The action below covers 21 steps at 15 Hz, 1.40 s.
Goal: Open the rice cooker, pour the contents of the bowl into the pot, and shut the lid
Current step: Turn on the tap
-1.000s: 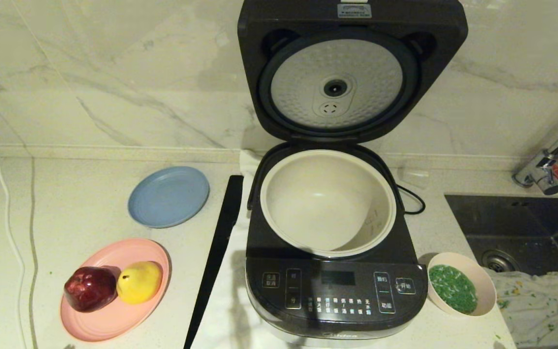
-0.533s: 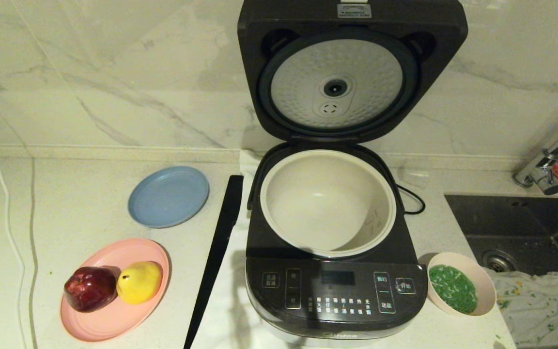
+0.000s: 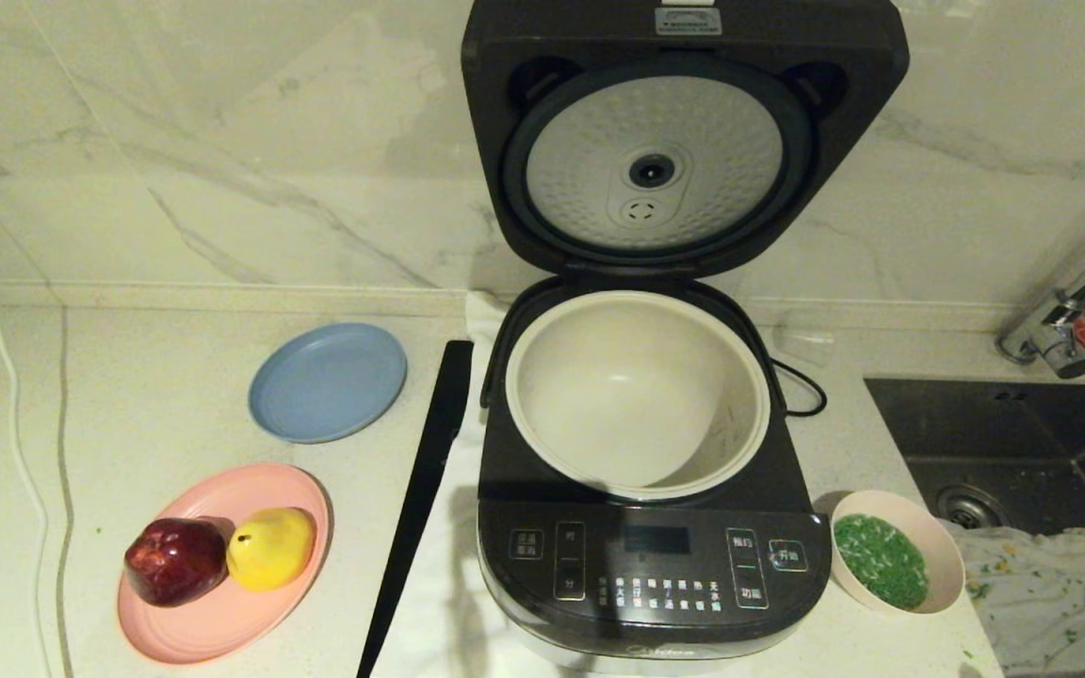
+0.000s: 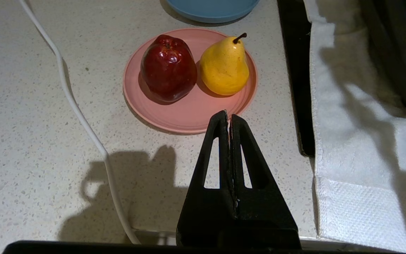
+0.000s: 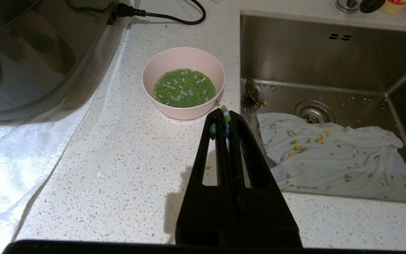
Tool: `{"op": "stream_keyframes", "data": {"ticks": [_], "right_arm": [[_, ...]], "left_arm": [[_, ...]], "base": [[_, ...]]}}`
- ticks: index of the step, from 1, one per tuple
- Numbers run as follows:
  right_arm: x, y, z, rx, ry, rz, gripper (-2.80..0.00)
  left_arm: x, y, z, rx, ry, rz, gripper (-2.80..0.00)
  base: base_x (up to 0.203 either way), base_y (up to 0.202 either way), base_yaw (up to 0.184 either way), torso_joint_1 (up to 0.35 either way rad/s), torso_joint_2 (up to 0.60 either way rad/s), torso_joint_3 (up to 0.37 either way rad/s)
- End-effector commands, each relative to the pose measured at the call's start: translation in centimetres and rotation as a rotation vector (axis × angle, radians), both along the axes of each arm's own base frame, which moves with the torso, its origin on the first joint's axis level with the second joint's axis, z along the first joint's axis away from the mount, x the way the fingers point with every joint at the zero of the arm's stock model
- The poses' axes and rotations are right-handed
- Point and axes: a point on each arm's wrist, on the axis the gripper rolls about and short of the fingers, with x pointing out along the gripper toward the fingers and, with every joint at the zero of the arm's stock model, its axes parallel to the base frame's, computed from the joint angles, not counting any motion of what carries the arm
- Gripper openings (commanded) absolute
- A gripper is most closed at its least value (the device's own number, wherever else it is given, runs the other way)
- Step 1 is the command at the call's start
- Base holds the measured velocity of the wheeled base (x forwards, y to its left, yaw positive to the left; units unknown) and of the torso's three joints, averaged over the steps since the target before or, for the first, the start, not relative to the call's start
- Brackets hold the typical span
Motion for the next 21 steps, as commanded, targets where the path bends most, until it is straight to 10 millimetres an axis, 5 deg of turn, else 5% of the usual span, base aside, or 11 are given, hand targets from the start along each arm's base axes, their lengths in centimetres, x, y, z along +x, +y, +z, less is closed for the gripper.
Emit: {"op": "stream_keyframes", "data": {"ticks": [1, 18, 21], "right_arm": [[0.0, 0.0, 0.0, 0.009, 0.0, 0.0, -2.8], [-0.1, 0.0, 0.1, 0.033, 0.001, -0.017, -2.8], [-1.3, -0.1, 4.8, 0.035, -0.098, -0.037, -2.8]], "left_arm": [[0.0, 0.0, 0.0, 0.001, 0.0, 0.0, -2.8], [0.0, 0.0, 0.0, -0.002, 0.0, 0.004, -2.8], [0.0, 0.0, 0.0, -0.001, 0.0, 0.006, -2.8]], "base": [[0.0, 0.0, 0.0, 0.0, 0.0, 0.0], [0.0, 0.0, 0.0, 0.0, 0.0, 0.0], [0.0, 0.0, 0.0, 0.0, 0.0, 0.0]]}}
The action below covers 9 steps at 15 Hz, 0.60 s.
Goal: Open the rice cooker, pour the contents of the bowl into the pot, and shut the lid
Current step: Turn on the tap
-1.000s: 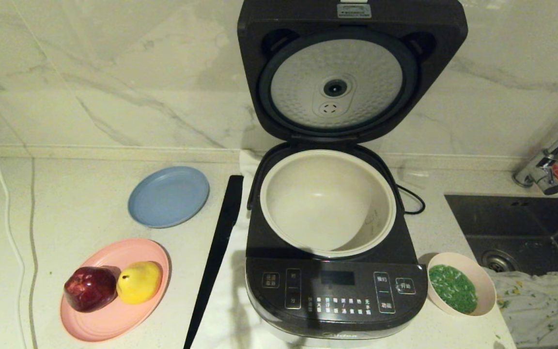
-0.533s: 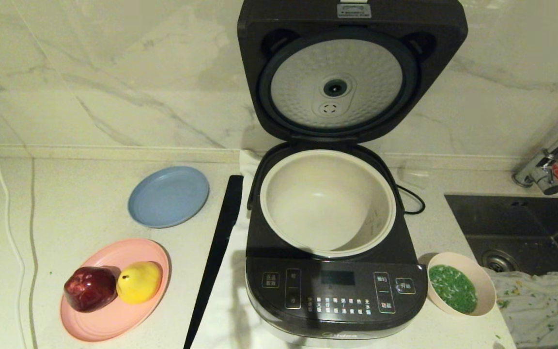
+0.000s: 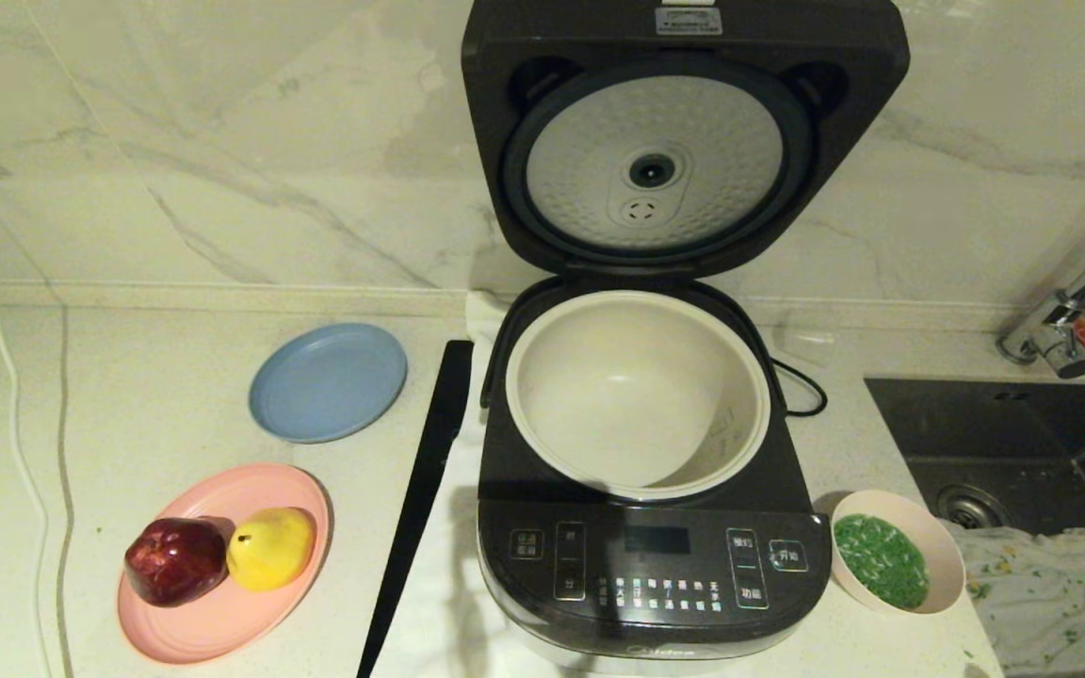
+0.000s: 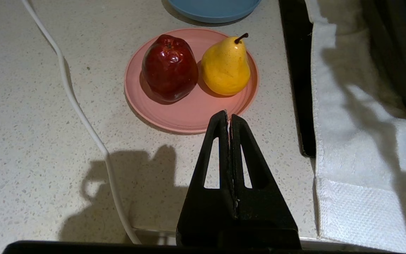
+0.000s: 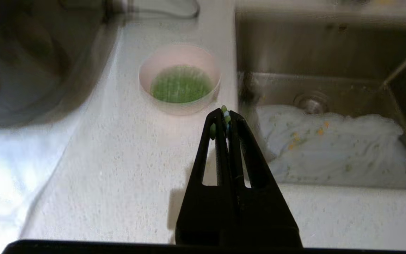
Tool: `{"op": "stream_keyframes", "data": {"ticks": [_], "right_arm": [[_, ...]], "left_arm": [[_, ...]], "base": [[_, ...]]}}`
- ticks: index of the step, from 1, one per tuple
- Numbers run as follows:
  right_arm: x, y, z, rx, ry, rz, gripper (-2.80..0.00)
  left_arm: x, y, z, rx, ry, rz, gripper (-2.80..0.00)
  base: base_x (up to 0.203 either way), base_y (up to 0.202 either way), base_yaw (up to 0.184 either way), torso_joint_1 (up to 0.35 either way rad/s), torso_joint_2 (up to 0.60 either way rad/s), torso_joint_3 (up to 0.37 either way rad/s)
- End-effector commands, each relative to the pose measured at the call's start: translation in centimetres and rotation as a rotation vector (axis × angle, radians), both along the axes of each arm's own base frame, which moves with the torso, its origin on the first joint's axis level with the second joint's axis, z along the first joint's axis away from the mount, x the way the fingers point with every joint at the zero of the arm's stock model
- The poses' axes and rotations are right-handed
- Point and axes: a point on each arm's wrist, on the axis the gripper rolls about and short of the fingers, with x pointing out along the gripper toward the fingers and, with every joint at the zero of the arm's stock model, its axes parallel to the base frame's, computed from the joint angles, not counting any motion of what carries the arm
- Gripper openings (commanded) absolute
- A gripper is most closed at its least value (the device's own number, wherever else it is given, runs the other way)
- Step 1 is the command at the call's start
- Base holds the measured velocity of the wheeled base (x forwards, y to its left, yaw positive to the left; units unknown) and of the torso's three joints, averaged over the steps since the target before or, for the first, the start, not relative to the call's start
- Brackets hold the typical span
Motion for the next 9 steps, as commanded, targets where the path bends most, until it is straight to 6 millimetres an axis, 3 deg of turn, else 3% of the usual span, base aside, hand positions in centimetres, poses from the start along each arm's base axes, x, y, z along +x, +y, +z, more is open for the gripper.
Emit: {"op": "stream_keyframes", "data": {"ticks": [1, 2, 6, 9], "right_arm": [[-1.3, 0.0, 5.1, 0.002, -0.083, -0.008, -2.8], [-1.3, 0.0, 6.6, 0.001, -0.068, -0.01, -2.8], [1.2, -0.1, 9.6, 0.005, 0.066, -0.026, -2.8], [4.1, -0.1, 12.5, 0.0, 0.145, -0.066, -2.8]], "left_arm": [[0.0, 0.0, 0.0, -0.003, -0.001, 0.002, -2.8], [0.0, 0.0, 0.0, -0.008, -0.001, 0.005, -2.8], [0.0, 0.0, 0.0, -0.009, -0.001, 0.009, -2.8], [0.0, 0.0, 0.0, -0.011, -0.001, 0.009, -2.8]], "base": [[0.0, 0.0, 0.0, 0.0, 0.0, 0.0], [0.0, 0.0, 0.0, 0.0, 0.0, 0.0], [0.0, 0.0, 0.0, 0.0, 0.0, 0.0], [0.0, 0.0, 0.0, 0.0, 0.0, 0.0]]}}
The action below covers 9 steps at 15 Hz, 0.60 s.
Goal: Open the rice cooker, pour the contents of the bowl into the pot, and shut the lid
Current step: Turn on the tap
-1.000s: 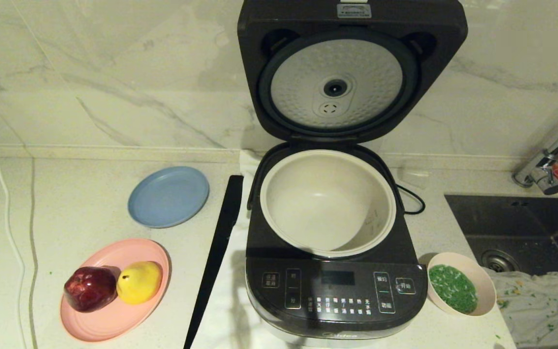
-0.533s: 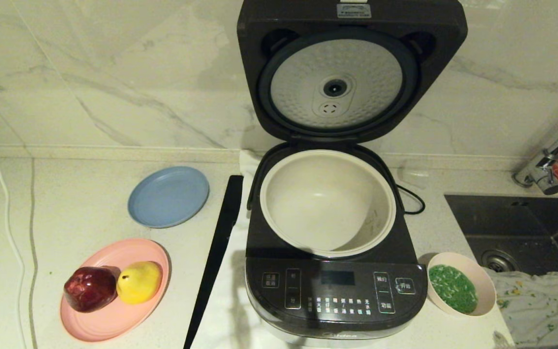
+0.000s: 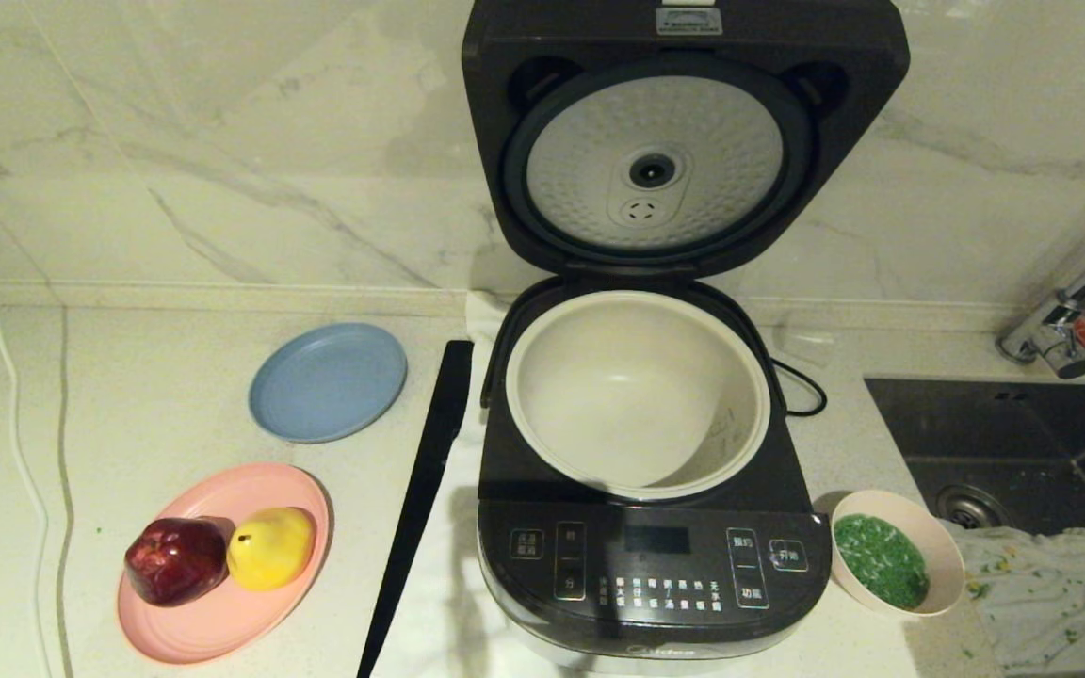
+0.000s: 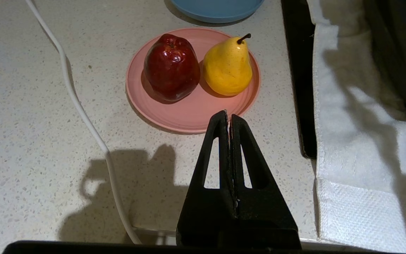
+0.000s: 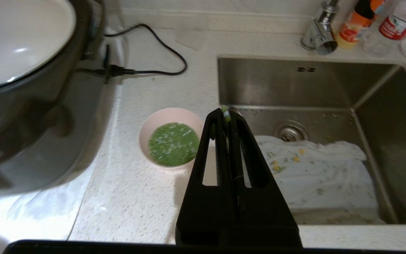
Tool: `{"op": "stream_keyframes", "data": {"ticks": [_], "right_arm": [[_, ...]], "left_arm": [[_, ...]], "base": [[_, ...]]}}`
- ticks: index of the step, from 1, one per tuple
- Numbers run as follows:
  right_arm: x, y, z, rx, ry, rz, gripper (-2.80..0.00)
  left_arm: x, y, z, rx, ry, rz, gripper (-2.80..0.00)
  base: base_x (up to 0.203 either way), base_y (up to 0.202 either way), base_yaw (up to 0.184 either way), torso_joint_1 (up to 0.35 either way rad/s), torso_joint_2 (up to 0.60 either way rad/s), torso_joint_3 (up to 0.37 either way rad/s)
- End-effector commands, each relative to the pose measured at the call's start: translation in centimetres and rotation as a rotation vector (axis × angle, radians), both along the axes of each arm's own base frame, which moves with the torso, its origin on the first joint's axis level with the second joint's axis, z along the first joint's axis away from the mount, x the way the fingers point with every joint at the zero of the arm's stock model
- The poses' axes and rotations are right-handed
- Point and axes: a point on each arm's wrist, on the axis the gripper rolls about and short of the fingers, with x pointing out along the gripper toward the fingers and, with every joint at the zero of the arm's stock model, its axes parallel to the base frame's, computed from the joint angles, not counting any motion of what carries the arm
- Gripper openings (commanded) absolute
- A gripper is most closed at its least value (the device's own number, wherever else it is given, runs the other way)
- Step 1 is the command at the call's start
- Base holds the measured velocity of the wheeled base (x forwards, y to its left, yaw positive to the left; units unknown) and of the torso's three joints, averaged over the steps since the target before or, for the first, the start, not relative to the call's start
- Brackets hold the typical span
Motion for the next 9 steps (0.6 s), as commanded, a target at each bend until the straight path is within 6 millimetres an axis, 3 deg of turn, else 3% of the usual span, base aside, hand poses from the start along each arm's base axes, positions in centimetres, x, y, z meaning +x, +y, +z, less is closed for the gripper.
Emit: {"op": "stream_keyframes", "data": {"ticks": [1, 5, 9], "right_arm": [[4.1, -0.1, 2.3, -0.004, 0.133, -0.044, -2.8], [10.1, -0.6, 5.1, -0.025, 0.248, -0.217, -2.8], [16.6, -1.2, 5.8, -0.053, 0.294, -0.392, -2.8]], "left_arm": [[0.0, 0.0, 0.0, -0.001, 0.0, 0.0, -2.8], [0.0, 0.0, 0.0, 0.001, 0.0, 0.0, -2.8], [0.0, 0.0, 0.0, -0.001, 0.0, 0.0, -2.8]], "base": [[0.0, 0.0, 0.0, 0.0, 0.0, 0.0], [0.0, 0.0, 0.0, 0.0, 0.0, 0.0], [0.0, 0.0, 0.0, 0.0, 0.0, 0.0]]}}
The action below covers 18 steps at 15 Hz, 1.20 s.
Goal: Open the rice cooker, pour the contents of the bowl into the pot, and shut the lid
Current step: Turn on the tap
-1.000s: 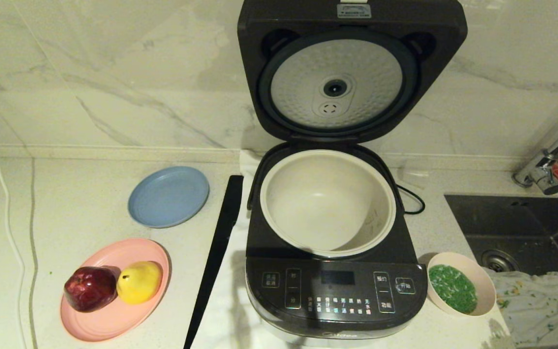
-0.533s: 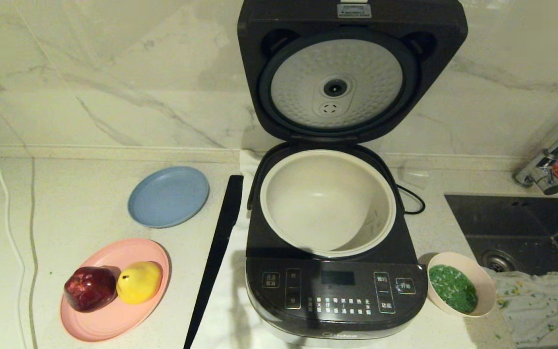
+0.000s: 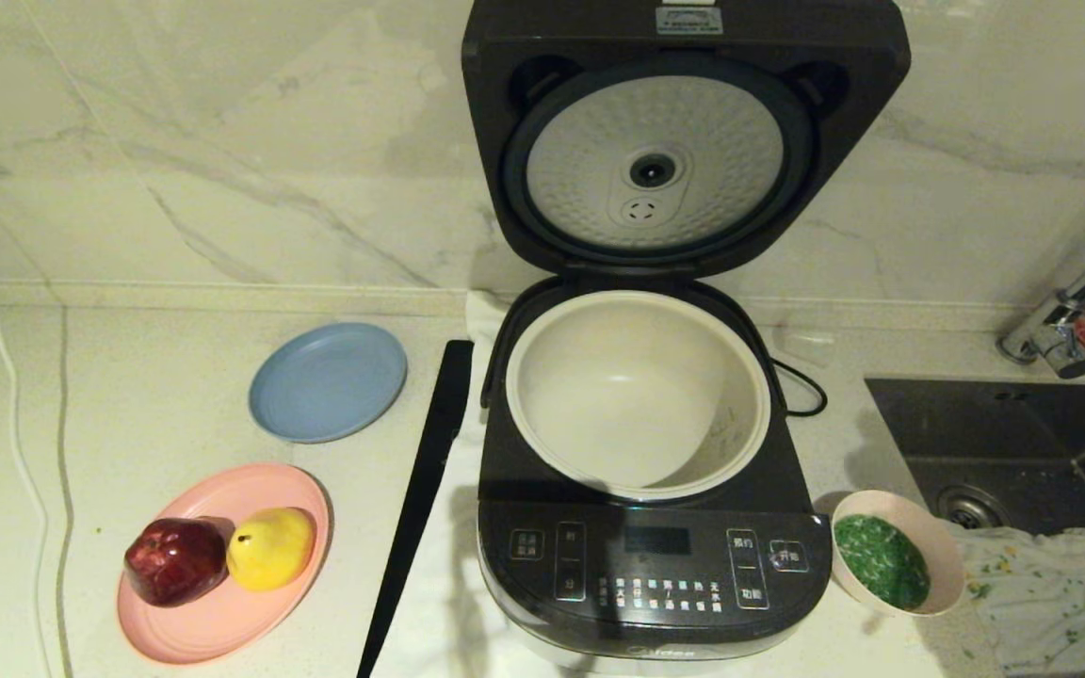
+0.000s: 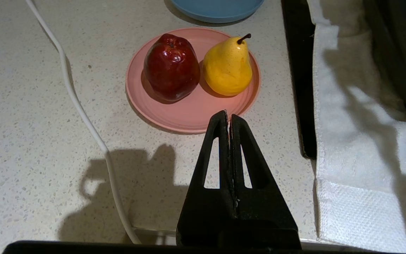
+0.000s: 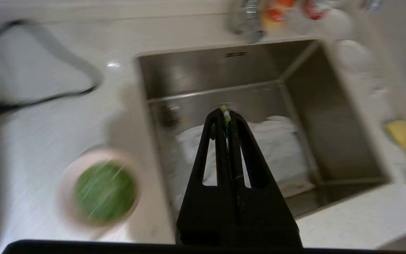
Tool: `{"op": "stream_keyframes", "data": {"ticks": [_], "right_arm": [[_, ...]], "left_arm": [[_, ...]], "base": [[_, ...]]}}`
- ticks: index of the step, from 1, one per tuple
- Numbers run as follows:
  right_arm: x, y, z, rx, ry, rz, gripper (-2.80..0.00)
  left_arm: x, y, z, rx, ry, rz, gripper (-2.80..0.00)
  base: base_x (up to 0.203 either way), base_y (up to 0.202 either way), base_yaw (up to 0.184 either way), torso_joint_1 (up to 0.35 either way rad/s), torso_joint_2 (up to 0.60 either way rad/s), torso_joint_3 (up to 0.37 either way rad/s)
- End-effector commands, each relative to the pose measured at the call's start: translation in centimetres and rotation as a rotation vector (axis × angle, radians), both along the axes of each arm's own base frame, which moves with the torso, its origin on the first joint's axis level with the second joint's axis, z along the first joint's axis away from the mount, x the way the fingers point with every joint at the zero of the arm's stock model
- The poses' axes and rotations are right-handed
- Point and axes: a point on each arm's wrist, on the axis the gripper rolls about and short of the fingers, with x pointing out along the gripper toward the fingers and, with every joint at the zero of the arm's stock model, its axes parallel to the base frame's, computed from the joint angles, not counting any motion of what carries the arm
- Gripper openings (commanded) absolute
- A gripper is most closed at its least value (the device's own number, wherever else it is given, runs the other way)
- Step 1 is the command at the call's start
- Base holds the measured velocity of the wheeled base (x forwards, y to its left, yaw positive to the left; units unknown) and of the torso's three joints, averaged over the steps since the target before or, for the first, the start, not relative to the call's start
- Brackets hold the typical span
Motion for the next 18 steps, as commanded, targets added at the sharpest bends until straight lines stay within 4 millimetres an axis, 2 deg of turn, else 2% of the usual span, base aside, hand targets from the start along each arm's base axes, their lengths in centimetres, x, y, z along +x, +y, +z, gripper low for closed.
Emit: {"op": "stream_keyframes", "data": {"ticks": [1, 4, 9, 14, 18], "right_arm": [[6.2, -0.4, -1.2, -0.022, 0.112, -0.092, -2.8], [11.7, -2.2, -2.3, -0.035, 0.114, -0.213, -2.8], [19.1, -7.5, -4.3, -0.056, 0.098, -0.378, -2.8], [24.3, -9.7, -7.4, -0.098, 0.075, -0.397, -2.8], [26.9, -10.5, -7.7, -0.109, 0.051, -0.396, -2.8]], "left_arm": [[0.0, 0.0, 0.0, 0.0, -0.001, 0.0, -2.8], [0.0, 0.0, 0.0, 0.0, -0.001, 0.0, -2.8], [0.0, 0.0, 0.0, 0.0, -0.001, 0.0, -2.8], [0.0, 0.0, 0.0, 0.0, -0.001, 0.0, -2.8], [0.0, 0.0, 0.0, 0.0, -0.001, 0.0, -2.8]], "base": [[0.0, 0.0, 0.0, 0.0, 0.0, 0.0], [0.0, 0.0, 0.0, 0.0, 0.0, 0.0], [0.0, 0.0, 0.0, 0.0, 0.0, 0.0], [0.0, 0.0, 0.0, 0.0, 0.0, 0.0], [0.0, 0.0, 0.0, 0.0, 0.0, 0.0]]}}
